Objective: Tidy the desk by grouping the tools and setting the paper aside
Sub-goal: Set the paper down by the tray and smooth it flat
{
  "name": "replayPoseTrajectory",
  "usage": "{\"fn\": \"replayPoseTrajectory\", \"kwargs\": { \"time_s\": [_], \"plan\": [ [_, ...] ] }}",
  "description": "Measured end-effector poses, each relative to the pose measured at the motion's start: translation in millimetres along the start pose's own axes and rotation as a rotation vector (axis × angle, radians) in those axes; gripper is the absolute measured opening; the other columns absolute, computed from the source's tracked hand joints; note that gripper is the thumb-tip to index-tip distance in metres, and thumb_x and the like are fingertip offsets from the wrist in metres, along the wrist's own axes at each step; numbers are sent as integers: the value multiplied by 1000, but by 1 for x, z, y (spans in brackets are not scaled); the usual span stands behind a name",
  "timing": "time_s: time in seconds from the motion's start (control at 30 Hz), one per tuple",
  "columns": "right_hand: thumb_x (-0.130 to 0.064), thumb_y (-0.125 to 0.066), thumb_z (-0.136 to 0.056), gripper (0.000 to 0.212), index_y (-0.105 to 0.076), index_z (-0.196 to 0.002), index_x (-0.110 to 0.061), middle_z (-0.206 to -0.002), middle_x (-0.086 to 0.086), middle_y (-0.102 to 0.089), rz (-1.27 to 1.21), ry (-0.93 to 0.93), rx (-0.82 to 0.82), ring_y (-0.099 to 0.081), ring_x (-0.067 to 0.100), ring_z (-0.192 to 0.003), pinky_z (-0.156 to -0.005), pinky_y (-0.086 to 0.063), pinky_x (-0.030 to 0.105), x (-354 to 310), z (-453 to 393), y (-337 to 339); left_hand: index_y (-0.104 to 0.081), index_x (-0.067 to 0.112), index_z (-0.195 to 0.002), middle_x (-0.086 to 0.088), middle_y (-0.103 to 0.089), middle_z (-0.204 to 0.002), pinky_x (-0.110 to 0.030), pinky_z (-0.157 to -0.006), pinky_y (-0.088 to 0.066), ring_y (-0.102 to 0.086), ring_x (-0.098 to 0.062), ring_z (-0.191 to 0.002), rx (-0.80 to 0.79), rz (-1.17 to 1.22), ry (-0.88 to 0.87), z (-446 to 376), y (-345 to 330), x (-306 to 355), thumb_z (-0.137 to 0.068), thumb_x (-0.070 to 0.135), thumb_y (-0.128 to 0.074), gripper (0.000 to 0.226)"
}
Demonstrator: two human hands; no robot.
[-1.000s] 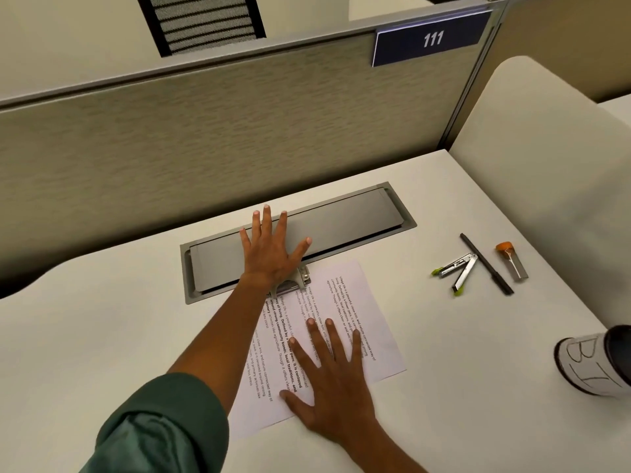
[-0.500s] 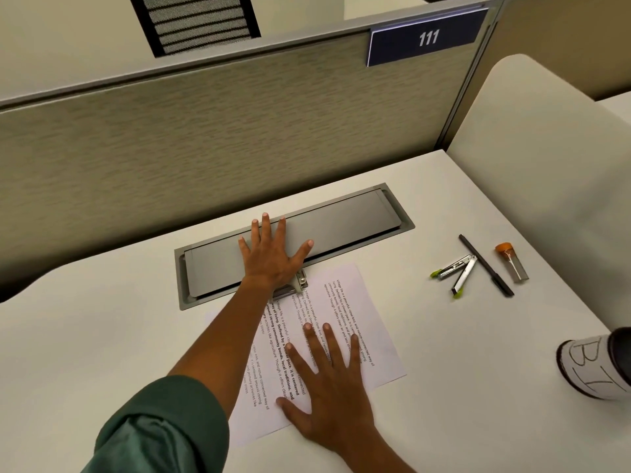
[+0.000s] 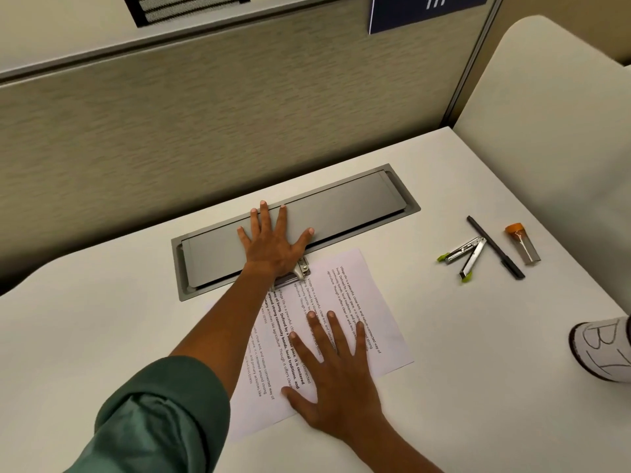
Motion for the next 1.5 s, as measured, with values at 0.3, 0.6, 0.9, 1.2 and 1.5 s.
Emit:
{"fn": "replayPoseTrajectory", "kwargs": {
  "time_s": [0.3,0.6,0.9,1.2,1.5],
  "plan": [
    [-81,-29,-81,82,-19,-150,-38,-162,0,-9,-3,-9,-18,-10,31,-148,-109,-16,69,0,1,0,3,32,-154,-7,18,-162,-62,-116,7,19,-28,-148,20,-9,7,-3,-4,-1,-82,83,-14,90],
    [-81,-28,-81,82,-19,-150,-38,-162,1,-9,4,-1,-13,-9,31,-148,-108,-16,70,1,-1,-1,0,31,-155,-9,13,-163,-65,-115,2,14,-31,-149,77,-88,1,-7,-6,-3,-83,81,-13,89],
    [-81,-28,-81,83,-18,-151,-38,-162,0,-10,-12,1,-9,-11,31,-148,-108,-18,69,0,1,0,-5,27,-155,-12,5,-164,-65,-116,-2,9,-31,-150,131,-88,0,-7,-3,-2,-85,79,-16,88],
    [-82,-28,-81,82,-19,-150,-39,-162,0,-10,0,-10,-15,-11,31,-147,-108,-16,69,0,0,0,2,28,-155,-13,13,-162,-63,-116,2,15,-31,-149,116,-80,6,-8,-5,-3,-85,79,-17,89],
    [-81,-28,-81,82,-19,-150,-39,-162,0,-10,-3,-6,5,-11,30,-148,-108,-16,68,0,0,-1,-1,26,-155,-12,8,-163,-64,-116,-1,10,-30,-150,134,-46,-6,-8,-4,-3,-86,79,-19,89]
  ]
}}
Point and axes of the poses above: each hand's wrist, its own z-axis away from the middle knuckle, its own y-axis out of the back of the hand, x = y × z, the point moved 5 cm from there along -z, towards the middle knuckle
